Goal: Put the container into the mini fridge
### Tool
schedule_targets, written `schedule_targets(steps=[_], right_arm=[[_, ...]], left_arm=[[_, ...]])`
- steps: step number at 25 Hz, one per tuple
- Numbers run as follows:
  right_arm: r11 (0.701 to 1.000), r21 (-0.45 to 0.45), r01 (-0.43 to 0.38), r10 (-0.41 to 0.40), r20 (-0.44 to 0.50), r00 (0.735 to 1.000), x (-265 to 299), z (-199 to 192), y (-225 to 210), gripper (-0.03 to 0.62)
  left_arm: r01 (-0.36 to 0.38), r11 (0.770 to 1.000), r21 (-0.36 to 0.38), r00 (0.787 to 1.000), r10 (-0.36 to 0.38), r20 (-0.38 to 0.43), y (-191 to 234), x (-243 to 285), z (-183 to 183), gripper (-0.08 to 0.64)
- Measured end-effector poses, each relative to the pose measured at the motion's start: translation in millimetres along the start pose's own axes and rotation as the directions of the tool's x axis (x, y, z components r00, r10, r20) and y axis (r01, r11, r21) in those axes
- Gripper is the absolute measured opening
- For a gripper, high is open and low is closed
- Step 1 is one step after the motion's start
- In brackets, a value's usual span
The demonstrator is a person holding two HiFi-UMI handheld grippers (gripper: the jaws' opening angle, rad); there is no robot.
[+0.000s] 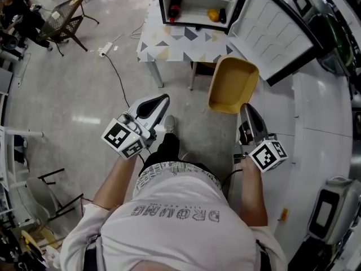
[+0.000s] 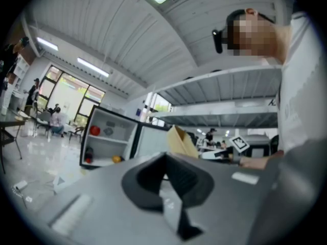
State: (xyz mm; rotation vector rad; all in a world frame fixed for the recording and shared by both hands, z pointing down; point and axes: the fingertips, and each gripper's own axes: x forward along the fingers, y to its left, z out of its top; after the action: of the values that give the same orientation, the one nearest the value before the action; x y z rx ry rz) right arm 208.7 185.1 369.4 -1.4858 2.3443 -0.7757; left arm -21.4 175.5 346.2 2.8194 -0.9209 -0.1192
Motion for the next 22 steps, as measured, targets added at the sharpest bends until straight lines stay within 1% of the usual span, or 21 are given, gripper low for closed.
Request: schedule_targets(steps=[6, 17, 22], right_arm=[[0.999, -0.016, 0.027, -0.028, -0.011, 1.0, 42.5, 5.6, -17.7, 0.014], [0.999, -0.008, 0.036, -0.036, -0.014, 0.999, 163.1, 25.5, -40.4, 0.014], [0.998, -0.01, 0.056, -0.057, -0.014, 0.998, 211.4, 37.6, -52.2, 0.014]], left_arm=[[-0.002, 1.0, -0.016, 1.0, 0.002, -0.006, 43.3, 22.7, -1.8, 0.006], [0.008, 1.0, -0.028, 1.0, -0.009, -0.025, 153.3, 76.9, 8.0, 0.006], [0.018, 0.999, -0.038, 0.999, -0.019, -0.038, 199.4, 98.5, 13.3, 0.006]])
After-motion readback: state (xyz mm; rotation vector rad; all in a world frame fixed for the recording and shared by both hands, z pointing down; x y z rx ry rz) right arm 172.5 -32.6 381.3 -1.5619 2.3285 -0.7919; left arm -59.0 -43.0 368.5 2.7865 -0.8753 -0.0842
